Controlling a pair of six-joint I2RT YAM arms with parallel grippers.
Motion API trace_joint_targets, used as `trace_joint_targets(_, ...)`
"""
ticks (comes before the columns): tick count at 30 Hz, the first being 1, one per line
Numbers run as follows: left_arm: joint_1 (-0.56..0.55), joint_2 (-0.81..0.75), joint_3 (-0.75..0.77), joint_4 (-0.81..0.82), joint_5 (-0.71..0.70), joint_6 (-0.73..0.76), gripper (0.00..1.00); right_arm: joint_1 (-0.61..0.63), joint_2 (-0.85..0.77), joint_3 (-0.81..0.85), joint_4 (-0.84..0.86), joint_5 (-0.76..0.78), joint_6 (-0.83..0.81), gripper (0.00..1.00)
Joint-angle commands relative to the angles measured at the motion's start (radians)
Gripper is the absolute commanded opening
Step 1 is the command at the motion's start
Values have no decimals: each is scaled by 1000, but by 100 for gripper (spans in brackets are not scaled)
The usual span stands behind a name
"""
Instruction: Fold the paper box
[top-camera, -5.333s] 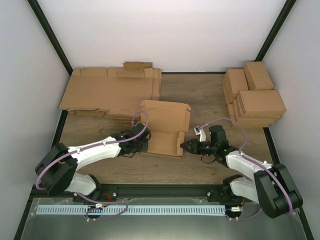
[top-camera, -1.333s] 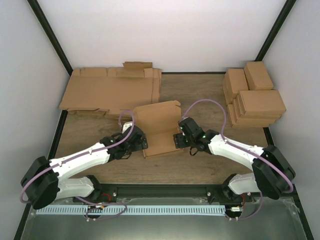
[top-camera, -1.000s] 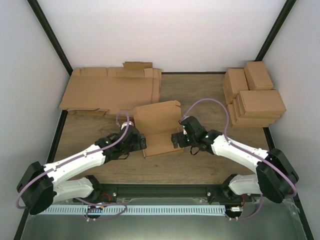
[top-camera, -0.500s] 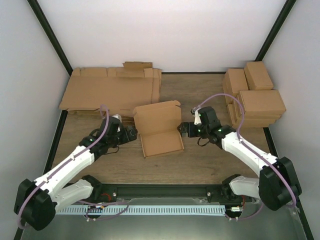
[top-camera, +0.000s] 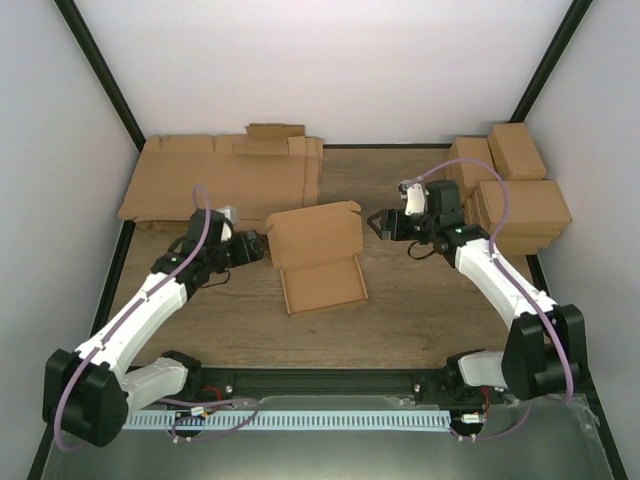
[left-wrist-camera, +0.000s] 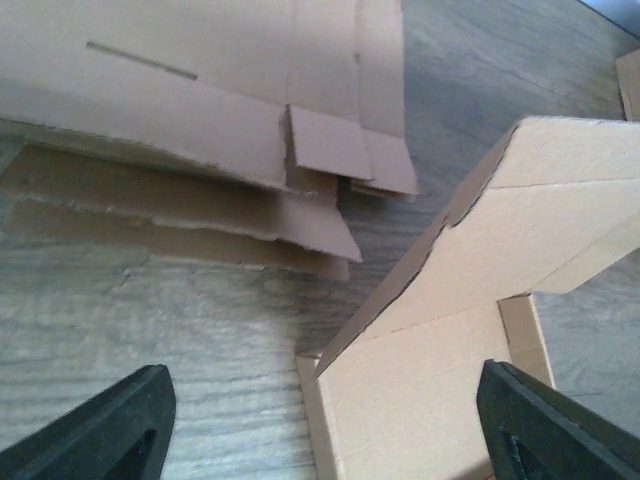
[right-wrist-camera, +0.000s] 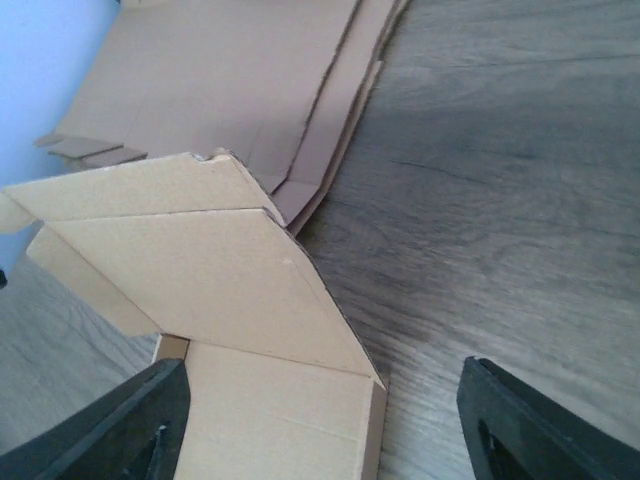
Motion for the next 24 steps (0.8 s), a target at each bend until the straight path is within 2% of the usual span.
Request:
trace_joint_targets(1, 5, 60, 64, 41, 69, 87, 78, -6, 75, 78, 22, -124, -79, 70)
trace_joint_targets(3, 5, 87, 76, 51, 88, 98, 67, -6, 113, 95, 37, -165, -100, 63)
trace_joint_targets(5, 2, 107, 84, 72, 121, 113, 59, -4, 142, 107, 46, -188, -120, 59)
trace_joint_targets(8, -1, 132, 101, 90, 142, 119, 56, 2, 164, 129, 42, -156, -140, 59)
trace_joint_targets(12, -5, 171, 139, 60, 98, 141, 54, 18, 204, 166, 19, -111, -158, 57)
trace_joint_targets(14, -7, 191, 156, 44, 84, 151, 50, 33, 227, 184, 12, -91, -166, 55)
trace_joint_targets(18, -12, 209, 177, 31, 85, 158, 35, 66, 266, 221, 4, -26, -170, 46)
trace_joint_targets(24, -52, 235, 201, -6, 49, 161, 31, 109, 308, 267, -36, 64, -179, 40)
